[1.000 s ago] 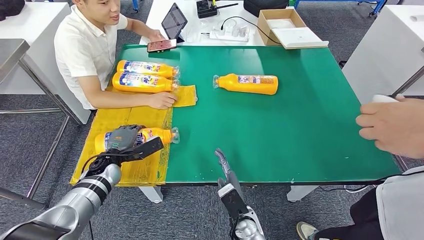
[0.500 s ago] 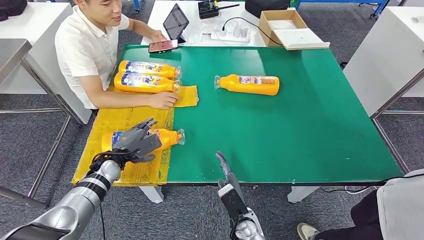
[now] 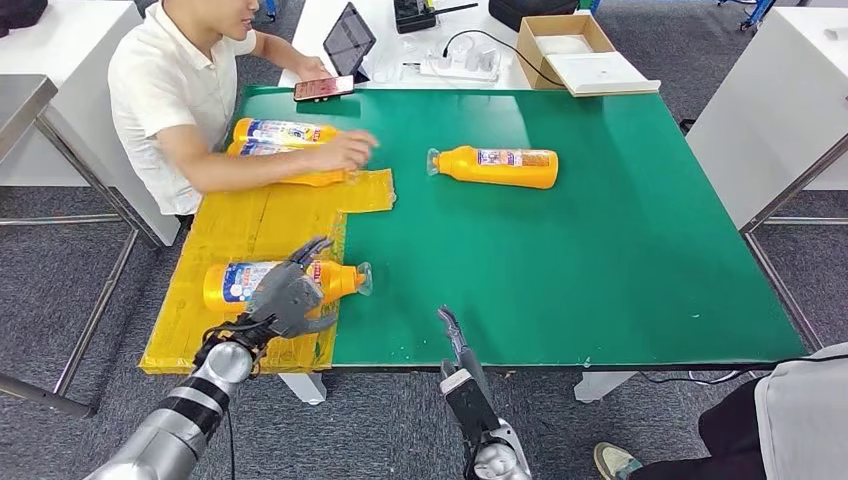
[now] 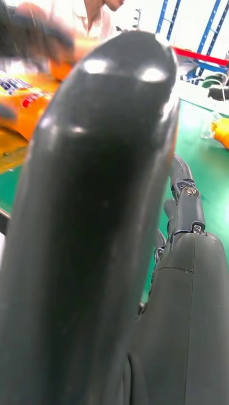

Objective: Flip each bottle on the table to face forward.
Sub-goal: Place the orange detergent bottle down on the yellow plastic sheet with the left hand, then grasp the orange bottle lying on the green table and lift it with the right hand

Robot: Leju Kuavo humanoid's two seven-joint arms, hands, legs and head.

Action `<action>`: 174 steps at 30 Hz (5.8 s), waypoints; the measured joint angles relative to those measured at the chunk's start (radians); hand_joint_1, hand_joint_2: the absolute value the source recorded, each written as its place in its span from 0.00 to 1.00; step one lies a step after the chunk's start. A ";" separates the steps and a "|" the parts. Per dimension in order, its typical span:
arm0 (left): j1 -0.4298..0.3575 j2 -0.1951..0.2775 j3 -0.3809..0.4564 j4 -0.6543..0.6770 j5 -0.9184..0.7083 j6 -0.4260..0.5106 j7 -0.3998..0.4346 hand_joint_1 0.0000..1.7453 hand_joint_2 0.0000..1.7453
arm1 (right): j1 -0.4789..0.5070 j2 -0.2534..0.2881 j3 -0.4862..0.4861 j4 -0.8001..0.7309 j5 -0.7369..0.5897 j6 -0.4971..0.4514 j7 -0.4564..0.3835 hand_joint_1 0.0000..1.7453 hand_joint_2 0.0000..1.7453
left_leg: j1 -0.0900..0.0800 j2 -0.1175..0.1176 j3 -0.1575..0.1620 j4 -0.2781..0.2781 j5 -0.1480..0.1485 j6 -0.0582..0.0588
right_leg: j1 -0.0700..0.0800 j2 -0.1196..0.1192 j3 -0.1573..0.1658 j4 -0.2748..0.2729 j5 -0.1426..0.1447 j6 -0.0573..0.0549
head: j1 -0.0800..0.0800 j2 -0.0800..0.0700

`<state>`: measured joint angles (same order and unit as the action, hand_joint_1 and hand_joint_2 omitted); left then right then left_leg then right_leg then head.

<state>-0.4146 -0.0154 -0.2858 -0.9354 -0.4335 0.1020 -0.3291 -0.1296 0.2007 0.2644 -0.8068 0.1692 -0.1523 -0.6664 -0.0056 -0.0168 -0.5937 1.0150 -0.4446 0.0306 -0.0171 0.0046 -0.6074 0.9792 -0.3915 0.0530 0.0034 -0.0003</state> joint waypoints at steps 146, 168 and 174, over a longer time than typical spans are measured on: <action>0.336 -0.049 0.026 -0.631 0.547 -0.102 -0.068 0.00 1.00 | -0.467 -0.302 -0.032 0.365 0.659 0.041 0.370 1.00 1.00 | 0.000 0.006 0.008 0.001 -0.001 0.000 | 0.001 0.003 0.005 -0.001 0.002 0.001 | 0.000 0.000; 0.302 -0.048 0.026 -0.619 0.587 -0.067 -0.100 0.00 1.00 | -0.442 -0.259 -0.117 0.360 0.399 0.233 0.214 1.00 1.00 | 0.001 0.009 0.010 0.000 -0.001 0.000 | 0.002 0.008 0.006 -0.001 0.002 0.001 | 0.000 0.000; 0.343 -0.050 0.027 -0.619 0.556 0.026 -0.065 0.00 1.00 | -0.339 -0.219 -0.149 0.236 0.248 0.252 0.113 1.00 1.00 | 0.001 0.008 0.007 0.000 -0.001 -0.001 | 0.002 0.007 0.005 0.000 0.002 0.001 | 0.000 0.000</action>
<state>-0.0717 -0.0656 -0.2591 -1.5541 0.1227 0.1277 -0.3946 -0.4684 -0.0185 0.1152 -0.5711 0.4171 0.1002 -0.5534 -0.0044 -0.0088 -0.5869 1.0152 -0.4456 0.0301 -0.0153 0.0116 -0.6025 0.9788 -0.3893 0.0538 0.0031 -0.0004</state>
